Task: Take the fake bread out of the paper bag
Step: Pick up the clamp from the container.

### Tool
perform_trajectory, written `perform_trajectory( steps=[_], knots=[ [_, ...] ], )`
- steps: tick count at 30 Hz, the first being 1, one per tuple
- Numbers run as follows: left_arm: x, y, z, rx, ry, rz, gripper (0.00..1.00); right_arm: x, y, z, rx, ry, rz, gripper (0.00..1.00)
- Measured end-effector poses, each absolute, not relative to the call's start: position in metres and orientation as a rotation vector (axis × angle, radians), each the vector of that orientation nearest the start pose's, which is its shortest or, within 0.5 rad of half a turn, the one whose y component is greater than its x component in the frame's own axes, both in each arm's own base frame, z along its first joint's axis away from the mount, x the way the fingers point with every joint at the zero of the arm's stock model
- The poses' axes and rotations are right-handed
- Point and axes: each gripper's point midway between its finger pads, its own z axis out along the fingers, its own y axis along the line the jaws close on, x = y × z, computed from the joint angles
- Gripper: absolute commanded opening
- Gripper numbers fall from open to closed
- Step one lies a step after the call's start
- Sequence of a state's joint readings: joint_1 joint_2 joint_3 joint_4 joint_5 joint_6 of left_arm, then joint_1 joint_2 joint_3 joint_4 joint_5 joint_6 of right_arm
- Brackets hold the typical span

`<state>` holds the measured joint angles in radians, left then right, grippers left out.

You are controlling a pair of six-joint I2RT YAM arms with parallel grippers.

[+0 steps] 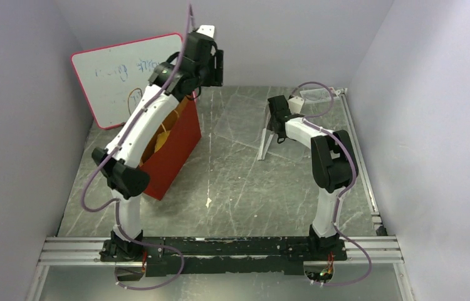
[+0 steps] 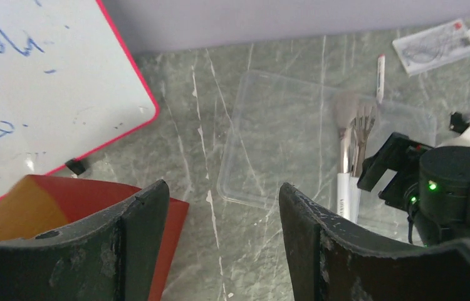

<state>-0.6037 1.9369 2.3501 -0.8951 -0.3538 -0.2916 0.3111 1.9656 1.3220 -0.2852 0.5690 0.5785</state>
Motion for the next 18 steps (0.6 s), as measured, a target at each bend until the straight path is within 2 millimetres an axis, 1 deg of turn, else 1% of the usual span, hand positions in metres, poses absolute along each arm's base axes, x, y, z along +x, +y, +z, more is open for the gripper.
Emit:
perform_trajectory(
  steps=[2, 3, 5, 7, 9, 15, 18],
  knots=[
    [0.454, -0.262, 0.345, 0.125, 2.060, -0.193, 0.69, 0.468, 0.068, 0.045, 0.535, 2.277, -0.273, 0.81],
    [0.456, -0.267, 0.338, 0.134, 2.069, -0.191, 0.69, 0.468, 0.067, 0.041, 0.531, 2.286, -0.271, 0.81],
    [0.461, -0.275, 0.326, 0.145, 2.084, -0.184, 0.69, 0.469, 0.067, 0.037, 0.527, 2.295, -0.264, 0.80],
    [0.464, -0.281, 0.318, 0.152, 2.089, -0.184, 0.69, 0.472, 0.068, 0.040, 0.523, 2.285, -0.252, 0.80],
    [0.466, -0.285, 0.318, 0.152, 2.078, -0.192, 0.69, 0.475, 0.069, 0.043, 0.519, 2.272, -0.244, 0.80],
    [0.475, -0.293, 0.331, 0.130, 2.014, -0.228, 0.69, 0.482, 0.073, 0.056, 0.514, 2.242, -0.215, 0.80],
    [0.481, -0.298, 0.328, 0.127, 2.003, -0.235, 0.69, 0.485, 0.076, 0.059, 0.509, 2.237, -0.198, 0.80]
  ],
)
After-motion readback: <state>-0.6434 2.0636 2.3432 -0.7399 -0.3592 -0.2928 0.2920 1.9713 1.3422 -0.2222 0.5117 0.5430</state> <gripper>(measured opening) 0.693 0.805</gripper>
